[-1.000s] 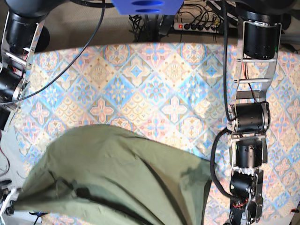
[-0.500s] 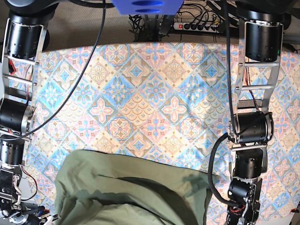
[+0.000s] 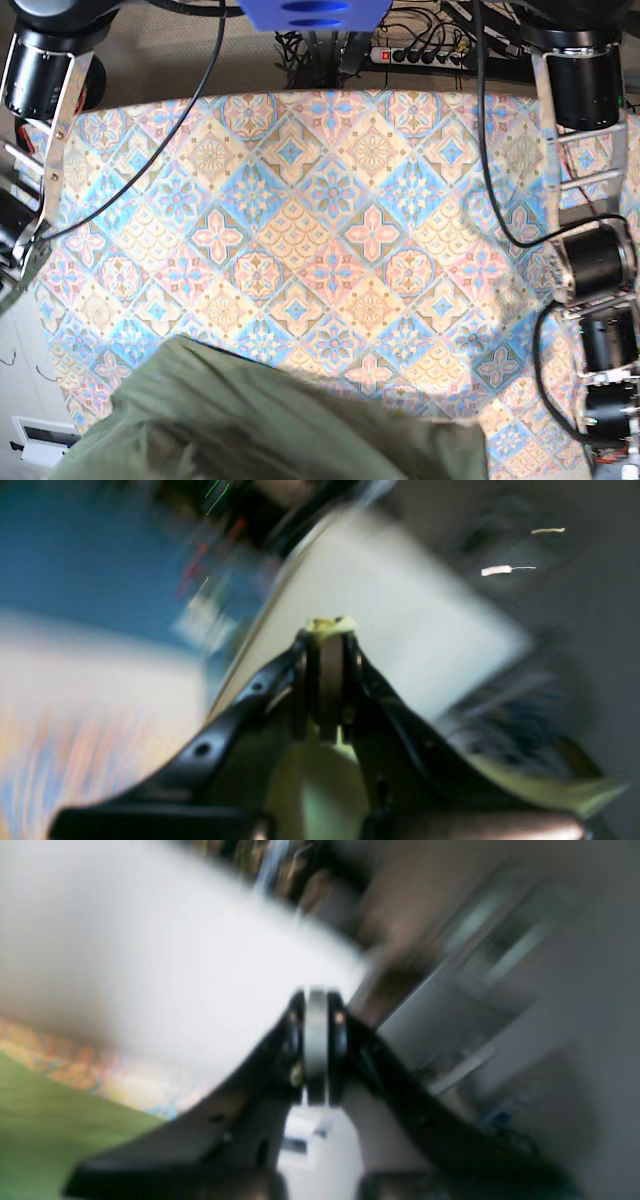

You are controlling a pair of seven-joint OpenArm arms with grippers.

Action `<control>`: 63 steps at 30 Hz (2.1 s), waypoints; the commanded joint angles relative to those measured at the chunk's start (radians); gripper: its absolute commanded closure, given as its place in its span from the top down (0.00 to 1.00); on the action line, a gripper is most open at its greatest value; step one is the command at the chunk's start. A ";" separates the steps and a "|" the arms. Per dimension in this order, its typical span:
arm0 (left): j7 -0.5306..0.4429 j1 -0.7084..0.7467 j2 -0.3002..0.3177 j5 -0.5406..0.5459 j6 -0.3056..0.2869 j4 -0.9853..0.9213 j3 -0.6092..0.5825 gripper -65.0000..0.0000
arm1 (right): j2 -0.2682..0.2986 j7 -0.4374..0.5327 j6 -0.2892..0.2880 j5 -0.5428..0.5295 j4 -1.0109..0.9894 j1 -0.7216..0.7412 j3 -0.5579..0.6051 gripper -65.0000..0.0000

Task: Layout the t-shirt on the table in an organized manner, then fold the t-shirt properly
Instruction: 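Lift the shirt high with both grippers and fling it onto the table, then move the right gripper to the shirt edge and grasp it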

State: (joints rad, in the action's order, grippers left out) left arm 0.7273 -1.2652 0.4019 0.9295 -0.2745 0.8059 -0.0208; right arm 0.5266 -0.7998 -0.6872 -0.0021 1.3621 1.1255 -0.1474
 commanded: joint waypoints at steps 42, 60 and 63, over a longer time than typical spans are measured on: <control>0.082 1.847 0.320 0.075 -0.010 0.883 0.959 0.00 | -0.277 -0.191 -0.011 0.020 0.489 -0.965 0.216 0.28; 0.128 1.814 0.254 -0.346 -0.010 0.860 0.887 0.00 | -0.546 -0.192 -0.011 0.012 0.141 -0.861 0.217 0.32; 0.130 1.798 0.246 -0.349 -0.010 0.834 0.887 0.00 | -0.610 -0.188 -0.011 0.012 0.070 -0.836 0.217 0.32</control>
State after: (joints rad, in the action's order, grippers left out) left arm 0.8726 0.5293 0.6258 0.5819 -0.2893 1.6295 0.8562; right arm -0.0849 -1.0103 -0.6987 0.0227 1.4105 0.2516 0.0685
